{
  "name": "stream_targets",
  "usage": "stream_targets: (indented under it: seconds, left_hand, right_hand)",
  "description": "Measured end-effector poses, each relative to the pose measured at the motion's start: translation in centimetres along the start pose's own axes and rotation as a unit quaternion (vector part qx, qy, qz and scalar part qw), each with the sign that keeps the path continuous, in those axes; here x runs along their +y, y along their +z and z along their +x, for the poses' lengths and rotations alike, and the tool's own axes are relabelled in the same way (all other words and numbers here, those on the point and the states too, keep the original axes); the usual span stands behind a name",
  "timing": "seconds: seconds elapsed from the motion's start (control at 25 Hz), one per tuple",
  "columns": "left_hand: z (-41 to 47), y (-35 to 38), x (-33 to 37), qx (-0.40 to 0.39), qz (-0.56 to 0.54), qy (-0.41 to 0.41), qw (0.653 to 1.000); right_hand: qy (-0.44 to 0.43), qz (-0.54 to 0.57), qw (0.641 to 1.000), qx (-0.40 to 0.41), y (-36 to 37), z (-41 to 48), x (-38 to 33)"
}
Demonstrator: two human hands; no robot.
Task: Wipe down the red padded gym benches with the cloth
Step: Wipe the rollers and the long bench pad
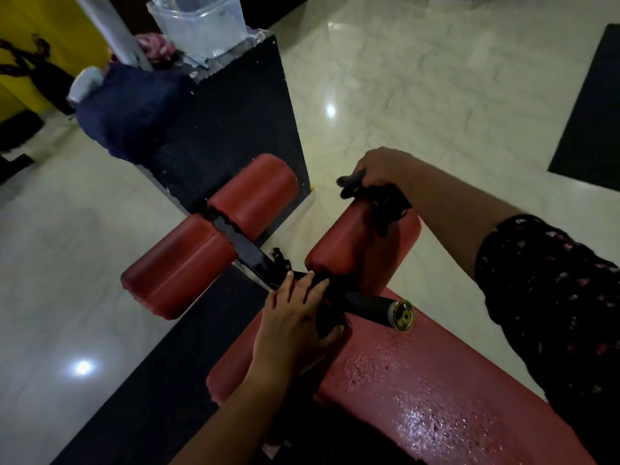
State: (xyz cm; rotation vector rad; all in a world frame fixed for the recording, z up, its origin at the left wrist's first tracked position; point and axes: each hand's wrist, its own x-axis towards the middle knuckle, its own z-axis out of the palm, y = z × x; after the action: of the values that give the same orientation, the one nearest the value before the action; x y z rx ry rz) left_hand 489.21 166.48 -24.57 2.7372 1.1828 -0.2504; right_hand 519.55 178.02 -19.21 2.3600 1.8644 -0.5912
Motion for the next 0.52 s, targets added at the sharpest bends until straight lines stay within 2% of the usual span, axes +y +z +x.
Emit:
stream_targets:
  seconds: [0.08, 0.2, 0.36, 0.4, 0.44, 0.52]
  left_hand:
    - [-0.1, 0.3, -0.2, 0.01, 0.002, 0.004, 1.0]
    - [-0.1, 0.8, -0.3, 0.032, -0.006, 0.009, 0.999]
    - [0.1, 1.0, -0.4, 0.015, -0.016, 0.006, 1.0]
    - [0.1, 0.9, -0.4, 0.014, -0.022, 0.005, 1.0]
    - [0.2, 0.8, -0.4, 0.018, -0.03, 0.004, 0.999]
    - [0.2, 0.7, -0.3, 0.021, -0.033, 0.002, 0.999]
  right_hand:
    - [0.017, 0.097, 0.995, -0.003, 0.1, -0.9, 2.3]
    - [0.044, 0.274, 0.961, 0.005, 1.2, -4.2, 6.7]
    - [0.124, 0.355, 0.926, 0.024, 7.7, -8.4, 10.2]
    - [0.143, 0.388, 0.909, 0.052, 9.8, -9.0, 10.1]
    - [0.155, 0.459, 0.871, 0.083, 11.5, -9.7, 9.6]
    - [0.172, 0.631, 0.746, 0.128, 15.6, -10.3, 7.5]
